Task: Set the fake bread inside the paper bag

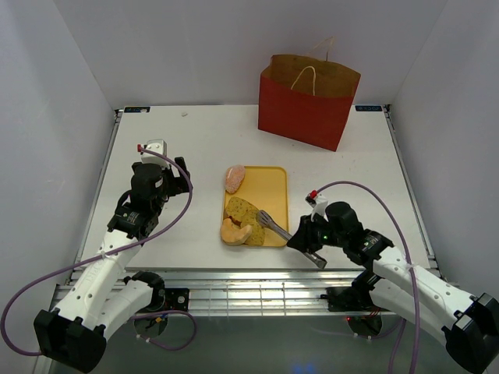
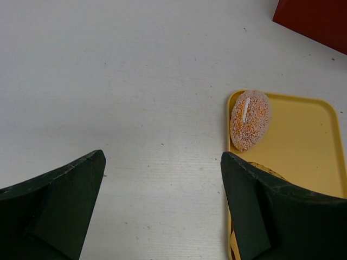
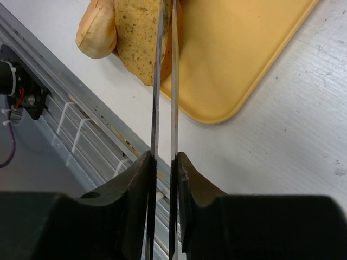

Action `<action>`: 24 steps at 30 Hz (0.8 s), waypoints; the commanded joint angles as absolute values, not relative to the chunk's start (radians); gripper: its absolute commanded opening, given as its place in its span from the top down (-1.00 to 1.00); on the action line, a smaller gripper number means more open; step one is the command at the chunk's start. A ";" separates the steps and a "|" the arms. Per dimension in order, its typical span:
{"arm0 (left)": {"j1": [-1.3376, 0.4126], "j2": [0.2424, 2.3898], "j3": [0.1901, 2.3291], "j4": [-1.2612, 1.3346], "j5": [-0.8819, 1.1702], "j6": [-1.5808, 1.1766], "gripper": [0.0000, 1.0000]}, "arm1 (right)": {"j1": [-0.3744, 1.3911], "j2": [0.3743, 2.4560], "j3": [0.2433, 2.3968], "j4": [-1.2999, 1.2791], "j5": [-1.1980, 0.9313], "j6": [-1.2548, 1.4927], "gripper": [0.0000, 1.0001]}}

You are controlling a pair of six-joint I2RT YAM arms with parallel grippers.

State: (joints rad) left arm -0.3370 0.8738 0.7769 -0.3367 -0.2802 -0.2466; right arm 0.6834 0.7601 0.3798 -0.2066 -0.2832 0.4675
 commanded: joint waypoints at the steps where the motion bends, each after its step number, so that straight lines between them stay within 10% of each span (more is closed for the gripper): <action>1: -0.342 0.867 0.795 -0.334 -0.293 -0.244 -0.96 | 0.692 0.741 0.396 -0.166 -0.261 0.477 0.50; 24: -0.342 0.847 0.795 -0.334 -0.295 -0.245 -0.96 | 0.692 0.669 0.621 -0.370 -0.032 0.433 0.84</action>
